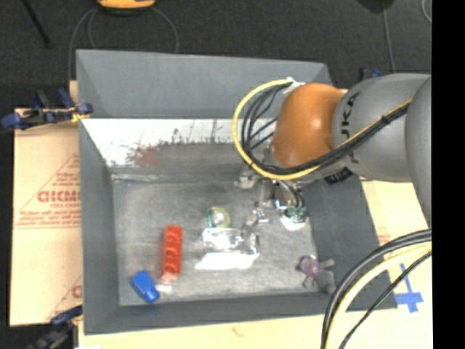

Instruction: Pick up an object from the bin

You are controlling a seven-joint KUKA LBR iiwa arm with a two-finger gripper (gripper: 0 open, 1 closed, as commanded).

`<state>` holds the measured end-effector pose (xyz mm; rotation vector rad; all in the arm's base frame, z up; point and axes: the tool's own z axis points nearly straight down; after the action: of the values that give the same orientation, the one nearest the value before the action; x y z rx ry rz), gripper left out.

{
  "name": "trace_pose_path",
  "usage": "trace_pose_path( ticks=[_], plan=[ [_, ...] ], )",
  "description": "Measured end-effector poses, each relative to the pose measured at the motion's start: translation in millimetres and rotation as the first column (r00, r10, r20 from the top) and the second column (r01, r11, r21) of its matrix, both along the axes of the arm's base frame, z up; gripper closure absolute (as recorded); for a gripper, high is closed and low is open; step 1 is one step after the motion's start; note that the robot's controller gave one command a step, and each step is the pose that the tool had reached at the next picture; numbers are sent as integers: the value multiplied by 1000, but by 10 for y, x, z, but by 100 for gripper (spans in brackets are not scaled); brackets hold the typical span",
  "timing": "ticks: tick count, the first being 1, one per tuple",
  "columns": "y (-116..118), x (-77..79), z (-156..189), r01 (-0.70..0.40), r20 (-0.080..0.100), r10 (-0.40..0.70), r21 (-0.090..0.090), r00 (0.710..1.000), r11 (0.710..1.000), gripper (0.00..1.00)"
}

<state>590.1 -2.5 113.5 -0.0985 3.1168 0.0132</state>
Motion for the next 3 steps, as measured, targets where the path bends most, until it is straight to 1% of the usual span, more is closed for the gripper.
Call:
trace_pose_path(
  ticks=[1,2,3],
  plan=[
    [466,-570,150,-144,-21,144,-9,989,989,0],
    [442,-556,163,-142,-19,142,-11,990,990,100],
    [447,-559,148,-143,-18,142,-11,990,990,0]
  ],
)
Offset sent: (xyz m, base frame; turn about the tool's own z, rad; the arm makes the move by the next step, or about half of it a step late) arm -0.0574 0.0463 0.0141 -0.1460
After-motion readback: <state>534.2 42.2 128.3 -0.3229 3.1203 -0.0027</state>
